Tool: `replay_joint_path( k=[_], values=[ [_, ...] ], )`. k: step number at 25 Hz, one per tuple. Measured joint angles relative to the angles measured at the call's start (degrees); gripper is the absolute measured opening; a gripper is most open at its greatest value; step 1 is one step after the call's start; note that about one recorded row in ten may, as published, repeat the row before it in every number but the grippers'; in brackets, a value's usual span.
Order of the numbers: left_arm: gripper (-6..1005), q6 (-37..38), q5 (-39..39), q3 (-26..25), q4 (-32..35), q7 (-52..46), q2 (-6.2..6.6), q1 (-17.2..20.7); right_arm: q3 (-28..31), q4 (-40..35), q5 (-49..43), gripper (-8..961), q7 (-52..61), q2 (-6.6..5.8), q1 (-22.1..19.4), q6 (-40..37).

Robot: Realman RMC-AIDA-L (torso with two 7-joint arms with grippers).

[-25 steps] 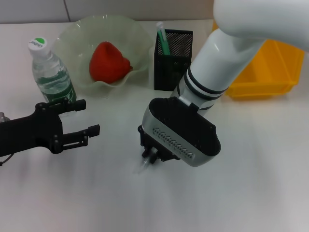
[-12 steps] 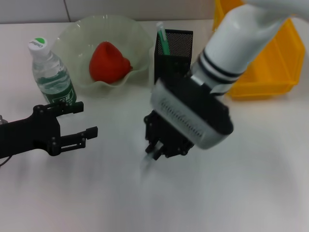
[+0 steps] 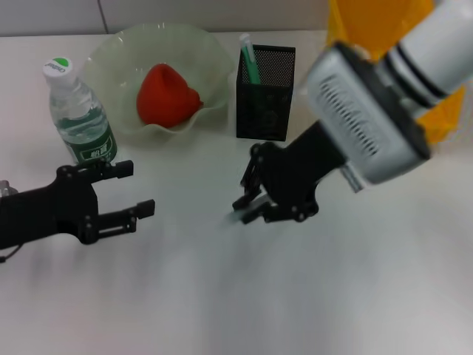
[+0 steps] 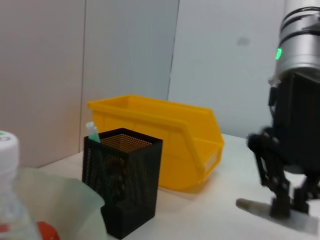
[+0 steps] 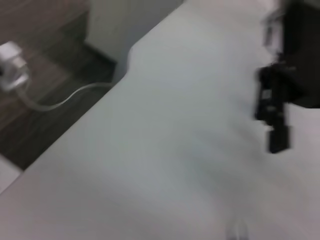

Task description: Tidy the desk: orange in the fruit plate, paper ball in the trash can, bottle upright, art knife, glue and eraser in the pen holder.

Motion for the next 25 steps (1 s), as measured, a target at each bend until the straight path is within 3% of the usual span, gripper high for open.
replay_joint_path(
  k=[2,9,11,12,13,14,15,19,25],
  values=[
    [772,0.91,0.07,0.10,0.00,1.60,-0.46,0.40,4.98,-0.40,1.15,139,-0.23,0.09,-2.87,-0.41],
    [773,1.96,0.11,0.96,-0.08,3.34,-0.86,1.06,10.18,-0.23,9.28,137,-0.31,0.09,-8.52,-0.47],
    [773,2.01,0.12,1.02,-0.11,3.68,-1.40,1.07,11.96,0.13,13.02,136,-0.32,0.08,-10.59,-0.47],
    [773,1.93,0.10,0.85,-0.16,4.25,-2.52,0.98,13.59,1.35,17.07,136,-0.48,0.07,-12.17,-0.31],
    [773,1.93,0.10,0.85,-0.16,4.25,-2.52,0.98,13.59,1.35,17.07,136,-0.48,0.07,-12.17,-0.31],
    [773,1.67,-0.11,0.65,-0.28,4.51,-3.88,0.72,14.44,2.33,18.95,136,-0.71,0.07,-12.80,-0.20],
    [773,1.67,-0.11,0.65,-0.28,4.51,-3.88,0.72,15.57,3.77,20.69,135,-1.43,0.07,-13.26,-0.09],
    [773,1.67,-0.46,-1.19,-0.74,4.65,-6.29,0.57,20.57,10.41,25.52,135,-7.18,0.01,-14.53,-0.82],
    [772,2.06,-0.79,-4.28,-6.46,6.11,-6.71,-1.19,23.21,14.16,28.14,133,-19.09,0.05,-16.95,-1.97]
  ],
)
